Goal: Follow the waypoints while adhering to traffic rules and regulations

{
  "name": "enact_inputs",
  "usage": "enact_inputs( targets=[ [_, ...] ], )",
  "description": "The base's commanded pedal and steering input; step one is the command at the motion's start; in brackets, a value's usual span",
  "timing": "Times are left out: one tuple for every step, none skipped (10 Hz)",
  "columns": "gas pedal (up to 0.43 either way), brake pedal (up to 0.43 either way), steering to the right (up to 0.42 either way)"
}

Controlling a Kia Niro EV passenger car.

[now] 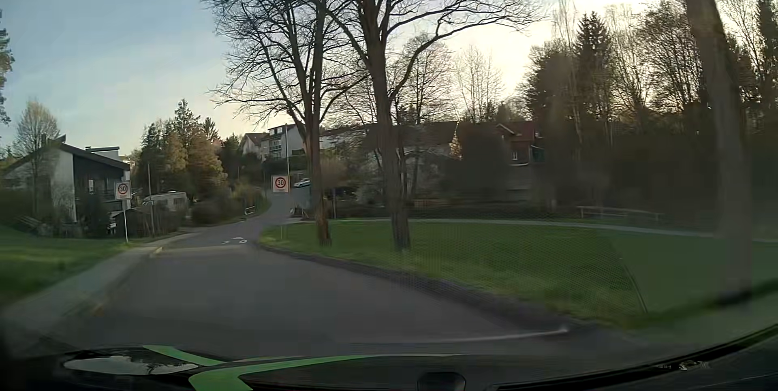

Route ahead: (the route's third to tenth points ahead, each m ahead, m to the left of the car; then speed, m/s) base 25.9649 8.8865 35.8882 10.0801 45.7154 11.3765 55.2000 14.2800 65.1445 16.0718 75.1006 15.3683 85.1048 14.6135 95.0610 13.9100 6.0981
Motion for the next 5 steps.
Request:
enact_inputs(
  targets=[
    [0.079,0.000,-0.205],
    [0.079,0.000,-0.205],
    [0.079,0.000,-0.205],
    [0.079,0.000,-0.206],
    [0.079,0.000,-0.206]
  ],
)
